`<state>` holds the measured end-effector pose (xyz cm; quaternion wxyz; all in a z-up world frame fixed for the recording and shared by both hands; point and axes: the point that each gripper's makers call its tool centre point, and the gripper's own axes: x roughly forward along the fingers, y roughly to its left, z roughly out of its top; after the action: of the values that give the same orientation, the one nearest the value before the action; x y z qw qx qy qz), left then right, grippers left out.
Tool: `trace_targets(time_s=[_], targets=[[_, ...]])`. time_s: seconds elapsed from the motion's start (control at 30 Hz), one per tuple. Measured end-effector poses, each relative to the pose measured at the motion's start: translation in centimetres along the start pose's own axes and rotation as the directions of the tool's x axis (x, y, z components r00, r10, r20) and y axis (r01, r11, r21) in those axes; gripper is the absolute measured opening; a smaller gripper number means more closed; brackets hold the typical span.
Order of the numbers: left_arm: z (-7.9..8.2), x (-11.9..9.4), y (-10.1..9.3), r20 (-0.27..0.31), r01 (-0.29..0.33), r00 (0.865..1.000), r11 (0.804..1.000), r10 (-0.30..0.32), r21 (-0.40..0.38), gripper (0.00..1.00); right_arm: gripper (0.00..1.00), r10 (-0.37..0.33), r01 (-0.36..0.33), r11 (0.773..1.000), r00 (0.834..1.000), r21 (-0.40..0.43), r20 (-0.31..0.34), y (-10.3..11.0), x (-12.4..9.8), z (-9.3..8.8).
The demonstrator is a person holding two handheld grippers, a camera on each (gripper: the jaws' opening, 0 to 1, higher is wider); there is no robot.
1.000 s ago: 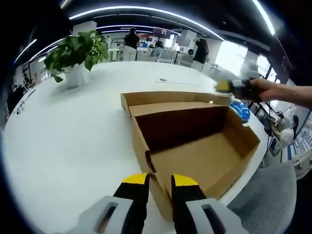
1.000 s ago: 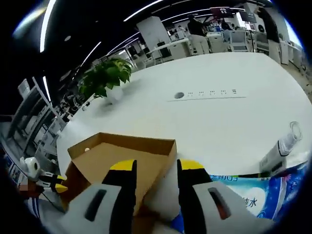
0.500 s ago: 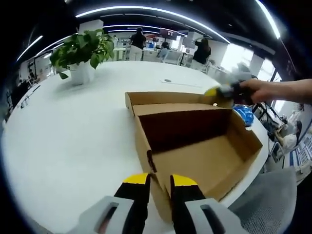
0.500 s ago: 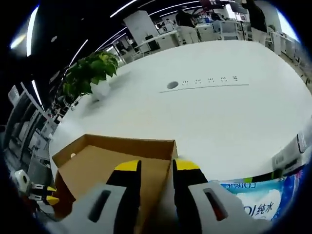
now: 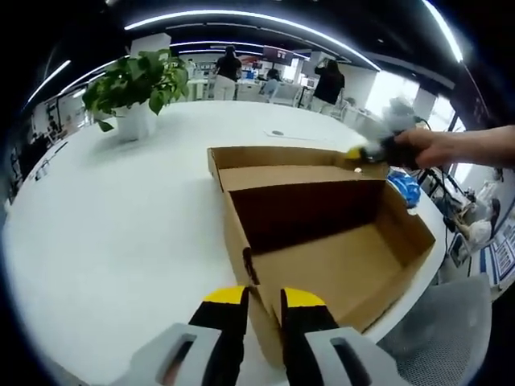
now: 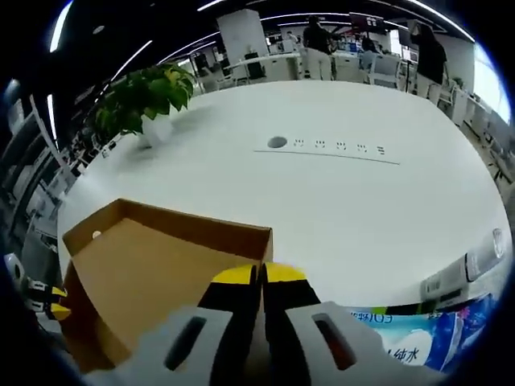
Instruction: Operate the shoe box by opening the lid, removing the specified soft item, and placing it in the target area until the item is outside and the box remains undamaged.
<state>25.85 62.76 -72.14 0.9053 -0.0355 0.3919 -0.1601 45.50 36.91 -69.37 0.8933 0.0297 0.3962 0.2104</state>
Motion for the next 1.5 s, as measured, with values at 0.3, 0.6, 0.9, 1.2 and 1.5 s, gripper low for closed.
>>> trace_targets(time_s=[0.3,0.6,0.9,1.2,1.5], targets=[[0.1,0.0,0.0,0.005,-0.013,1.0,1.0,0.013,-0.017,0.15,0.0,0.017,-0.019,0.999,0.998,0.031,0.053,-0.5,-0.3,1.8],[0.1,0.1,0.1,-0.005,-0.044,0.999,0.999,0.044,-0.025,0.14,0.0,0.036,-0.035,0.999,0.993,-0.011,0.111,-1.0,-1.2,3.6],[0.3,0.3,0.4,-0.01,-0.063,0.998,0.998,0.062,-0.027,0.13,0.0,0.076,-0.063,0.995,0.982,-0.078,0.174,-0.1,-4.3,4.6],[0.6,0.5,0.5,-0.009,-0.08,0.997,0.996,0.08,-0.035,0.12,0.0,0.11,-0.083,0.989,0.965,-0.124,0.236,1.5,-7.8,5.0],[0.6,0.5,0.5,0.007,-0.072,0.997,0.996,0.073,-0.054,0.13,0.0,0.123,-0.077,0.982,0.953,-0.171,0.276,2.9,-11.1,3.8]])
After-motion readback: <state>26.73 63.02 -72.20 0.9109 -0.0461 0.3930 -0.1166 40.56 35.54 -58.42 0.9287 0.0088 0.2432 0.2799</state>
